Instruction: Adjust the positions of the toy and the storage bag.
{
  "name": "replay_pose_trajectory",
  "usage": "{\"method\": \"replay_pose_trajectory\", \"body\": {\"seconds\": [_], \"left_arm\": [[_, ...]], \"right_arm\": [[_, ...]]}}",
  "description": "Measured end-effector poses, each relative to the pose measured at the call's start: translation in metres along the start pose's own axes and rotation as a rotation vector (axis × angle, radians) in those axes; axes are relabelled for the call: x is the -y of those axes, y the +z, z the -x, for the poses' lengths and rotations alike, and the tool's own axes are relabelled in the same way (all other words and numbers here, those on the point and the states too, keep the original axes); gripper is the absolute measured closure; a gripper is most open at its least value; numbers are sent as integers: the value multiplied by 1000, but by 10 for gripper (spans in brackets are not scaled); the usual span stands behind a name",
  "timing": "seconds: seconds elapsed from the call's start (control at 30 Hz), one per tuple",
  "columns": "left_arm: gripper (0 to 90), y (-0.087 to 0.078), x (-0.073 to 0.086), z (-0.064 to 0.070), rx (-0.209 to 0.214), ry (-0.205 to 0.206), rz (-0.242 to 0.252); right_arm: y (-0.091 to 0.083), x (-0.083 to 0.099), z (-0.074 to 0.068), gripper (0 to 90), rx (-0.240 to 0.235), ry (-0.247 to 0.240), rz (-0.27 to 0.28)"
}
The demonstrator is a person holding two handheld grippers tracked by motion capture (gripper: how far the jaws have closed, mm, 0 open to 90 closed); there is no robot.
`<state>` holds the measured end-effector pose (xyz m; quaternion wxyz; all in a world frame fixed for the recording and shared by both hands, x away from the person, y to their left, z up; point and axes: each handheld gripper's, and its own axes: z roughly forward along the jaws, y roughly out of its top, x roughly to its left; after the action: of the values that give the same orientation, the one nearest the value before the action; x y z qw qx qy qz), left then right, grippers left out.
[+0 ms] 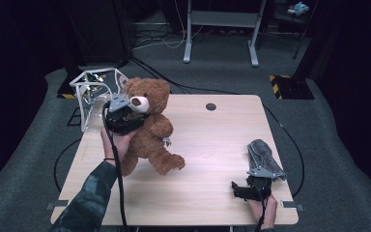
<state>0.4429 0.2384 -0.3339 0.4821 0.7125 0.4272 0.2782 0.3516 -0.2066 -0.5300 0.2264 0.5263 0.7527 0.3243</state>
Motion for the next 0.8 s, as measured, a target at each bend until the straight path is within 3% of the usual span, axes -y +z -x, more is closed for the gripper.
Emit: {"method": "replay_pose_trajectory", "body": {"seconds": [0.2,0.4,0.5,0.67,0.73,0.8], "left_arm": [[560,-13,10,-19,-32,-23,-26],[569,-28,18,-38,-30,-42,-76],[569,-37,23,-47,-35,-31,-114],[569,-50,33,-66,-21,-55,-169],[569,-53,41,-74,-15,-79,-212],[568,-53,48,-78,-12,-76,-254]], "right_arm": [[0,0,0,49,-2,-1,1],[0,0,0,49,0,1,0],[0,0,0,49,0,-2,1],[0,0,0,49,1,2,2],[0,0,0,49,1,2,1],[0,0,0,49,2,1,2]]}}
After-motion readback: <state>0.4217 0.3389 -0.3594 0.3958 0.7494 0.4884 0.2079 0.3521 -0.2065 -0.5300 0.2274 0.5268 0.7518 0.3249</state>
